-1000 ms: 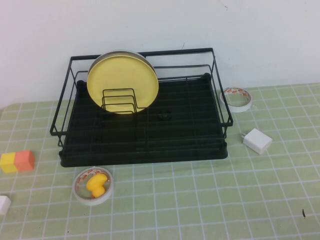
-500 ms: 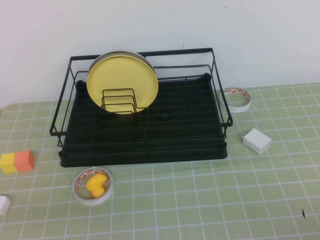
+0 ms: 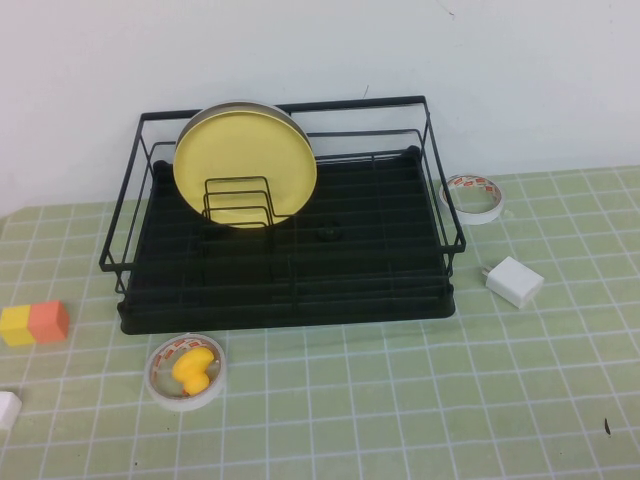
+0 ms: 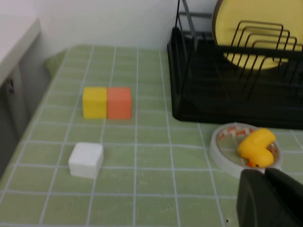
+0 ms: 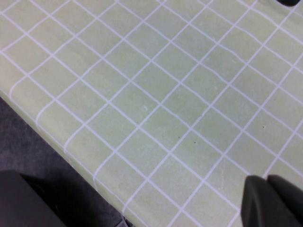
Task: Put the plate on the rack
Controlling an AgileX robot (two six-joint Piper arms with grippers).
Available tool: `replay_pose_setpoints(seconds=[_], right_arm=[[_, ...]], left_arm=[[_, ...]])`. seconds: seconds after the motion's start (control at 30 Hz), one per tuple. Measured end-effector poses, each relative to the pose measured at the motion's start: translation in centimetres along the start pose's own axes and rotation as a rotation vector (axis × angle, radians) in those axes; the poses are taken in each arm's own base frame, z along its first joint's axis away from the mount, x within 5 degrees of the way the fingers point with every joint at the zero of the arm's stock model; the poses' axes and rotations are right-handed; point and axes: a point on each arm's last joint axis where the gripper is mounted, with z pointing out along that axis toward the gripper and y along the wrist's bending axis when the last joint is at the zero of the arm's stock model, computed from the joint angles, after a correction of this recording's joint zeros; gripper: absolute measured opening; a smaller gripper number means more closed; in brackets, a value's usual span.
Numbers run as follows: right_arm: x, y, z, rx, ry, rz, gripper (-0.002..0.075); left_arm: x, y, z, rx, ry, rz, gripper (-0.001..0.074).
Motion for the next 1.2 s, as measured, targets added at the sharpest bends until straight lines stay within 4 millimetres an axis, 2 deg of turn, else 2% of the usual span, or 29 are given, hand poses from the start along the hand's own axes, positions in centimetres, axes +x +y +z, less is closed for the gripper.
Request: replay_pose_setpoints(seconds=[0.43,1.2], right_arm=[[0.02,0.0,0.01,0.0,0.002,-0.009,0.0],[0.02,0.0,0.01,0.0,0.002,-0.009,0.0]], left_arm=[[0.28,-0.08,-0.03,0.022,0.036,0.081,-0.0001],[0.28,-0.09,-0.03,0.024,0.037,0.087,-0.0001]])
